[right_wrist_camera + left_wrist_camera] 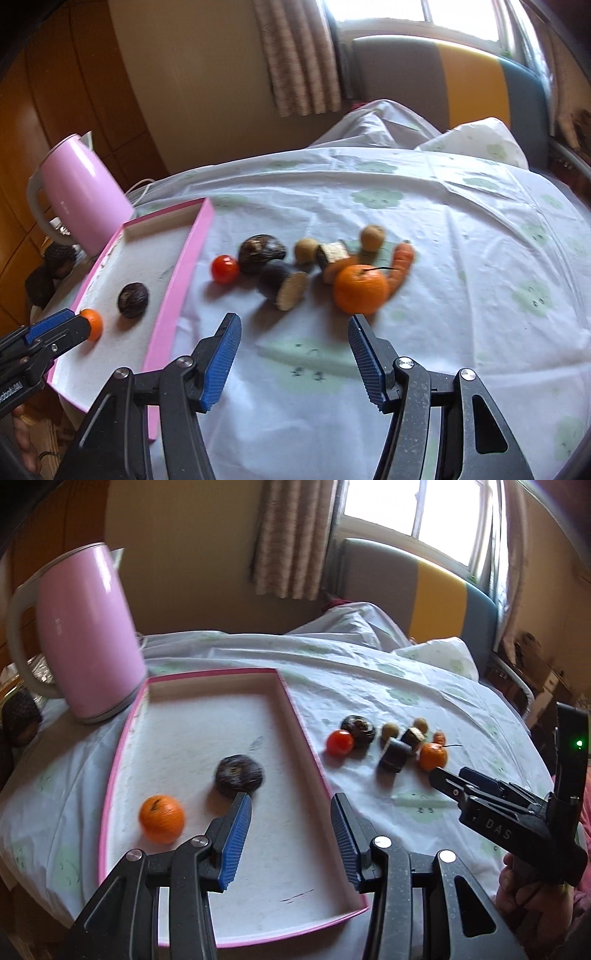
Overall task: Organize fruits
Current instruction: 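Grasp the dark cylindrical slice with the left tool while the right tool approaches the large orange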
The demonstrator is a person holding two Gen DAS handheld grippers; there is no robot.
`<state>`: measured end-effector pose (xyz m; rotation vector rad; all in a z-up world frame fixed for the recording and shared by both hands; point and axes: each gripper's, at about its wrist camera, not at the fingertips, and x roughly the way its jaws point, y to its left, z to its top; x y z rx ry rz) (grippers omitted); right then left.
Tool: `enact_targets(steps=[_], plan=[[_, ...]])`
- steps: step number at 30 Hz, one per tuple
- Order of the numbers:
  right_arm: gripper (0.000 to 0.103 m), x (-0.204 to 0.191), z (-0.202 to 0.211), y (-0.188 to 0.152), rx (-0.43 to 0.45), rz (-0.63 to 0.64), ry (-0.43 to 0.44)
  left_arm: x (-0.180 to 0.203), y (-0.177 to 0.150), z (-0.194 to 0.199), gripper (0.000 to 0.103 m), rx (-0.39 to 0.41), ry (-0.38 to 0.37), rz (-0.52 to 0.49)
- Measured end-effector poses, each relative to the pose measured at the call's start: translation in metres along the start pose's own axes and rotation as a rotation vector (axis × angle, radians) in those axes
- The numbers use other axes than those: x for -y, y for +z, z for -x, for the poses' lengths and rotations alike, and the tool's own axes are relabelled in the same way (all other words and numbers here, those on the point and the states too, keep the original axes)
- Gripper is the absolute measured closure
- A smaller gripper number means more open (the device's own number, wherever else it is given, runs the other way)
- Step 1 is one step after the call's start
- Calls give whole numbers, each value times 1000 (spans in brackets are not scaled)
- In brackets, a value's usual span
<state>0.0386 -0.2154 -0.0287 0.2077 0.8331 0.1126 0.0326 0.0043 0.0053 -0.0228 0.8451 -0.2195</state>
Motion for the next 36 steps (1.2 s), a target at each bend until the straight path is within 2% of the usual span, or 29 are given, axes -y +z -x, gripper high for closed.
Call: enact_targets(steps=[7,14,19,29,33,36], plan=[[45,22,2,-1,9,-37,-31,35,14,-19,70,-35,-83,-84],[53,34,-3,-1,-1,-37,-53,66,21,-45,70,-74,-144,-126],[54,40,-13,3,-16,-26,-54,80,27,-67,70,-109,-174,-130],[54,37,-37,13,-41,43,-55,83,36,-98,67,-155,-191,-97],[54,38,-42,16,-37,54,-46,76,40,-110,67,-177,-209,-49],[59,36,-43,16,-41,66,-26,74,42,-115,67,-186,-237,-19]])
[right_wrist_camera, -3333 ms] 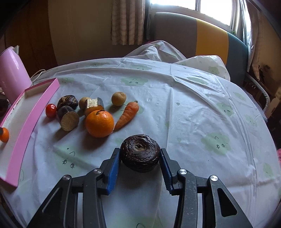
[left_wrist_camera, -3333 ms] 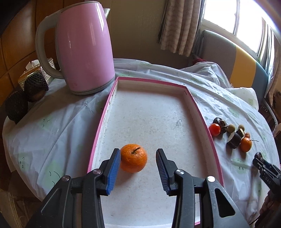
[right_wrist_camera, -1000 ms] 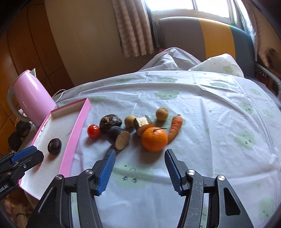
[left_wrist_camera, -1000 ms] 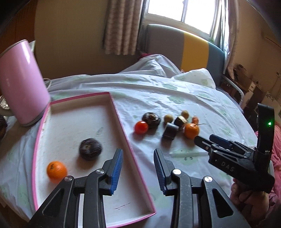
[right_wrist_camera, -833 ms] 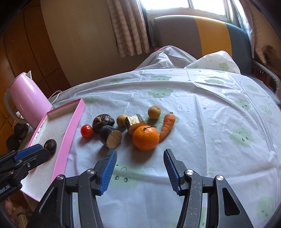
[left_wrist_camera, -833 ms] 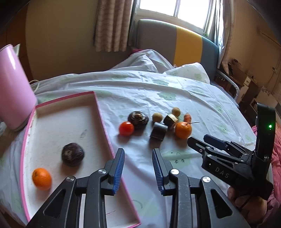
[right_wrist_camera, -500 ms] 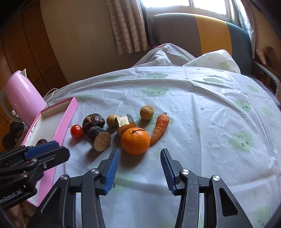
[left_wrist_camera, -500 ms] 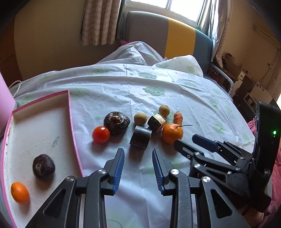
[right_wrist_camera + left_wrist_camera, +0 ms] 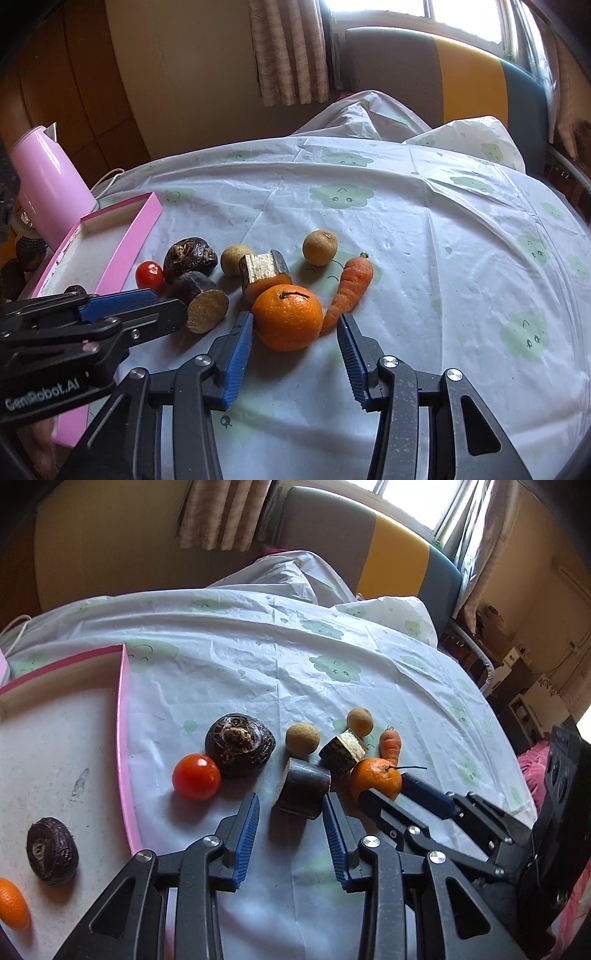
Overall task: Organize fruits
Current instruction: 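Grasp the dark cylindrical slice with the left tool while the right tool approaches the large orange, then lift the dark cylindrical slice with the left tool while the right tool grasps the large orange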
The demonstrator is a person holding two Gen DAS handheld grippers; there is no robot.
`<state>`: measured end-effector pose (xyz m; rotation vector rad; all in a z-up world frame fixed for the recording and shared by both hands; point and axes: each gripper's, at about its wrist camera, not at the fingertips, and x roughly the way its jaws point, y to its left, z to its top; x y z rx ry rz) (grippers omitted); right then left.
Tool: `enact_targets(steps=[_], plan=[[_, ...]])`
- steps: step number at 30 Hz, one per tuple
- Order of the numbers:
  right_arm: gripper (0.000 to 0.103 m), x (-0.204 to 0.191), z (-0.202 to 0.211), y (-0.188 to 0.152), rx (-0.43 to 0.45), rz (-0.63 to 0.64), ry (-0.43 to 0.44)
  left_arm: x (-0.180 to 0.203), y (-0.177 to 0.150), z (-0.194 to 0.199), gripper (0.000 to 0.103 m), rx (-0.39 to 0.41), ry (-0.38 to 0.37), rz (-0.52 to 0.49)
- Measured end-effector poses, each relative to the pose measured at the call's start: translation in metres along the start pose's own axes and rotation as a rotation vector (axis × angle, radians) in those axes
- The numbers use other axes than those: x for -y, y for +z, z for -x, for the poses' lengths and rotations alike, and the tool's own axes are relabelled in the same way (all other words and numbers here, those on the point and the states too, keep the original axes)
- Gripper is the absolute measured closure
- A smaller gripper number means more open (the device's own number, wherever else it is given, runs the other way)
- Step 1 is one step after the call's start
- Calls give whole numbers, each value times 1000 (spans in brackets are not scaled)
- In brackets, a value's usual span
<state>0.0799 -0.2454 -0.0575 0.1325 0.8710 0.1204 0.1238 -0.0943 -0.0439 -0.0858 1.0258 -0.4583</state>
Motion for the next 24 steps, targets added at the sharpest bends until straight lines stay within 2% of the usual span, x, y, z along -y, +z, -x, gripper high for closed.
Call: enact_targets(steps=[1,7,12,15,19,21,24], plan=[[65,-2,1,0,4,13,-1,1,0,-1,67,1,-6,3],[65,-4,-1,0,2,31,2,6,1,-13,68,-19,-38,13],[66,-4,0,-1,5,37,4,6,-2,-10,70,-3,-43,18],[67,-3,2,-3,5,34,3,5,-6,-2,83,13,-32,14],[68,-4,5,-6,3,22,3,7,-11,4,87,19,-15,-14],[68,-5,6,-7,2,27,-5,6,-14,2,87,-1,-7,-9],[68,-5,7,-7,-1,18,-5,2,-13,4,72,-5,8,36]])
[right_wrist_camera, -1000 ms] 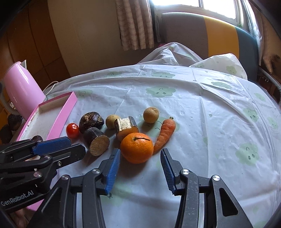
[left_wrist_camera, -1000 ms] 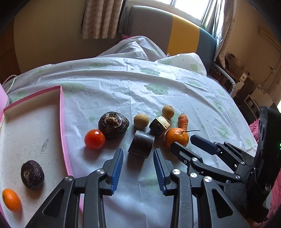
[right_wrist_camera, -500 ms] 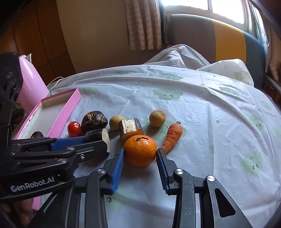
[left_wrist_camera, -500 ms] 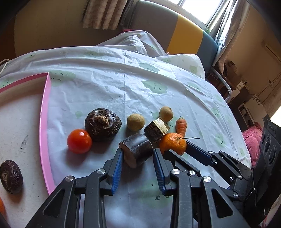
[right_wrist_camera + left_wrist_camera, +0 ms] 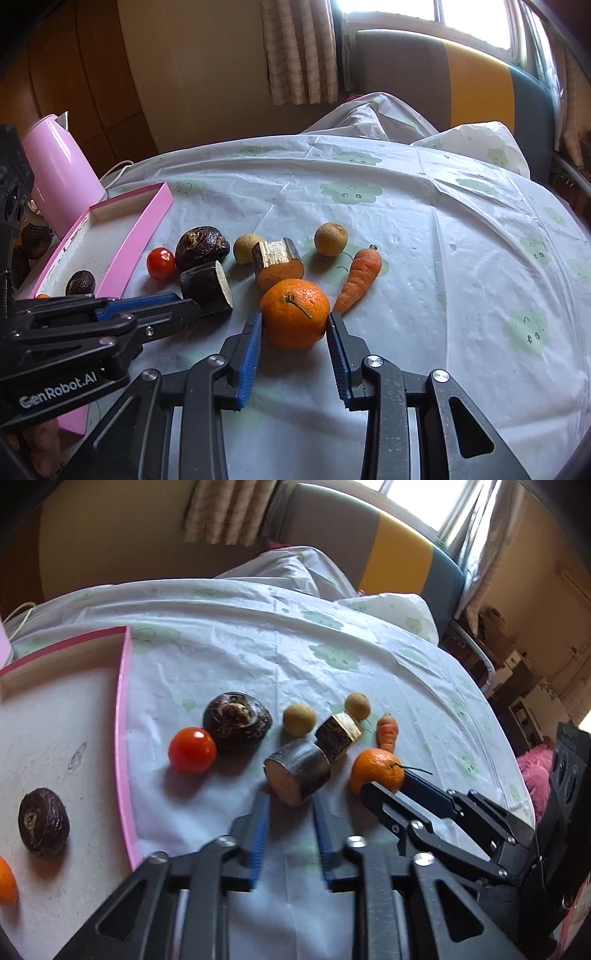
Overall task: Organize fruits
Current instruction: 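Lift the dark cylindrical slice with the left tool while the right tool grasps the large orange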
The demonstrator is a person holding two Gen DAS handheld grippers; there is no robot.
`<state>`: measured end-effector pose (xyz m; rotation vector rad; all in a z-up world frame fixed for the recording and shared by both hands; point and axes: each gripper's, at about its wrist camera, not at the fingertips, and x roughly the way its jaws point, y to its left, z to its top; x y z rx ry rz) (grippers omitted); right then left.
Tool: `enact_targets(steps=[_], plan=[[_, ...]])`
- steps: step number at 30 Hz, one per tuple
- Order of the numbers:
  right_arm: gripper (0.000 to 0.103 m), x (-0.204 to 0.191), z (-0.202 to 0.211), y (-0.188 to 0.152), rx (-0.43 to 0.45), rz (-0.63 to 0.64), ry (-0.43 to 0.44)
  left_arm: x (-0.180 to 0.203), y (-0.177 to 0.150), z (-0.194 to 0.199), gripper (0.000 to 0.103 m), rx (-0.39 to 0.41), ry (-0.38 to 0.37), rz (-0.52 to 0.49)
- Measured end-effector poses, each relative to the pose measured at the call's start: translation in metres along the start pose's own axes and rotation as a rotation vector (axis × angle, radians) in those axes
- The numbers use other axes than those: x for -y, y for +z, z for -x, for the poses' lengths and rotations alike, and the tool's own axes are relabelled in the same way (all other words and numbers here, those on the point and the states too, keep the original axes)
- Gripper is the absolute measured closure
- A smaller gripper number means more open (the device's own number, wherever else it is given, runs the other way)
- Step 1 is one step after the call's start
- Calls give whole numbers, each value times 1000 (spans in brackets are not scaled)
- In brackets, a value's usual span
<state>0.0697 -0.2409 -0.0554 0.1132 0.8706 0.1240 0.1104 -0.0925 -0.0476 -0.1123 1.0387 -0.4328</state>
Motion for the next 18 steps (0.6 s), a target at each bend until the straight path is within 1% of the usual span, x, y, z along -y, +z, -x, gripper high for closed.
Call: enact_targets(steps=[2,4,6,7,12,15,16,17,18], plan=[[68,-1,0,0,0,8,-5,-3,2,1,67,-6,-25,42],[68,-2,0,-1,3,14,-8,-3,6,2,51,2,-10,70],[68,-2,1,-2,6,21,-12,-3,9,1,44,10,-10,91],[68,-3,1,-2,8,25,-13,-2,11,-1,43,5,-11,106],[68,-2,0,-2,13,26,-11,1,17,-14,43,-19,9,132],[68,-3,0,-3,16,26,-10,2,19,-24,44,-34,47,141],[68,-3,0,-3,16,25,-9,2,19,-26,53,-30,62,136],[68,-2,0,-3,16,23,-8,3,18,-25,61,-22,56,124],[68,-2,0,-3,17,22,-6,4,17,-25,64,-22,55,106]])
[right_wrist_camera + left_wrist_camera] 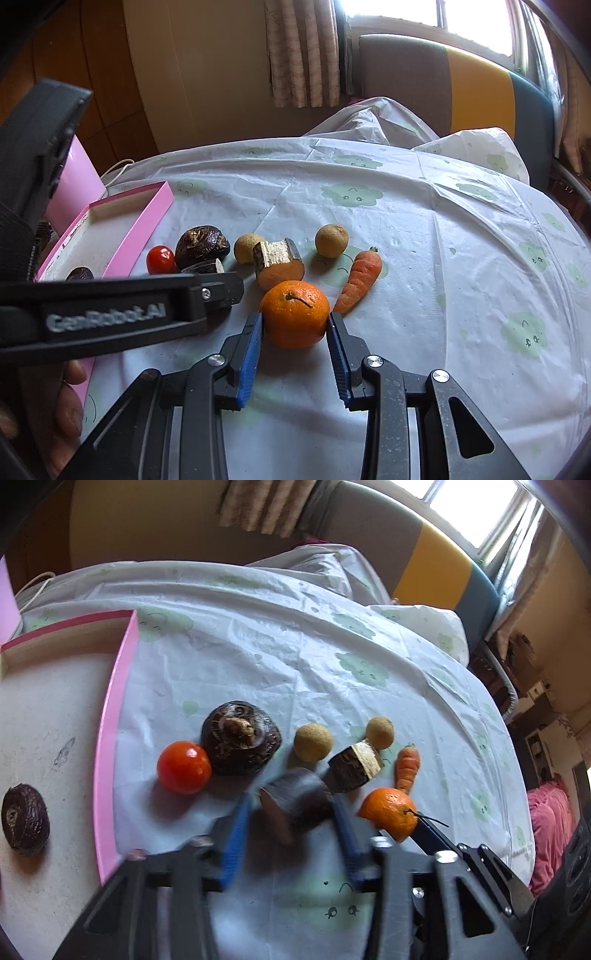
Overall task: Organize fruits
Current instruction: 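Lift the dark cylindrical slice with the left tool while the right tool grasps the large orange, then place the dark slice in the tray with the left tool while the right tool places the orange there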
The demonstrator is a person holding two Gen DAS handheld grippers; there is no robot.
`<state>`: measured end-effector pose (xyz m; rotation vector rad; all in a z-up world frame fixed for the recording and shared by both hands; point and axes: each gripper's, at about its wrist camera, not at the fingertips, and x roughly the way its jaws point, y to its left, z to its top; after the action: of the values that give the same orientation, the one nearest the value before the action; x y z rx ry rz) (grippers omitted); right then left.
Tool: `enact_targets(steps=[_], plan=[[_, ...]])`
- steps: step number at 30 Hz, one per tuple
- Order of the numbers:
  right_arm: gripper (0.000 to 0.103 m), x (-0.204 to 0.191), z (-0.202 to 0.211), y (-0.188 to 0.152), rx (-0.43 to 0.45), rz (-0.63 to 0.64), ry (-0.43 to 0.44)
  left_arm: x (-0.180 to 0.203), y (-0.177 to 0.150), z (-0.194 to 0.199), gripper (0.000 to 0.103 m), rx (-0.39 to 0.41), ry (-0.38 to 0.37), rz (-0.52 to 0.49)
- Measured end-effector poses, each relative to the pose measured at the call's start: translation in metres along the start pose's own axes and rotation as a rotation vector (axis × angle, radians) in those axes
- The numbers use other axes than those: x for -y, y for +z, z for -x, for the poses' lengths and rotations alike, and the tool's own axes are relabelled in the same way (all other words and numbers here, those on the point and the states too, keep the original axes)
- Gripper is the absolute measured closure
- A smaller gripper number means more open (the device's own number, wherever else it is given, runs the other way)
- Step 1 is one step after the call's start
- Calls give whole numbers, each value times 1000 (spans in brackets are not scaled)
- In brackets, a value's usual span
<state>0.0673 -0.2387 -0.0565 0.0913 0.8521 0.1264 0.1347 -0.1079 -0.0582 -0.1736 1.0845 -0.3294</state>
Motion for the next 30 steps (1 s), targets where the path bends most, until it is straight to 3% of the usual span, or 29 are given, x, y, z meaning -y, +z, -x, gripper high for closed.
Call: enact_targets(steps=[9,19,30], plan=[[68,1,6,-3,-17,-28,31,-2,-22,26,66,53,14,-74],[68,-4,18,-10,-34,-79,88,-18,-42,86,66,188,98,-138],[68,-55,36,1,-17,11,199,-66,-52,119,66,257,205,-72]])
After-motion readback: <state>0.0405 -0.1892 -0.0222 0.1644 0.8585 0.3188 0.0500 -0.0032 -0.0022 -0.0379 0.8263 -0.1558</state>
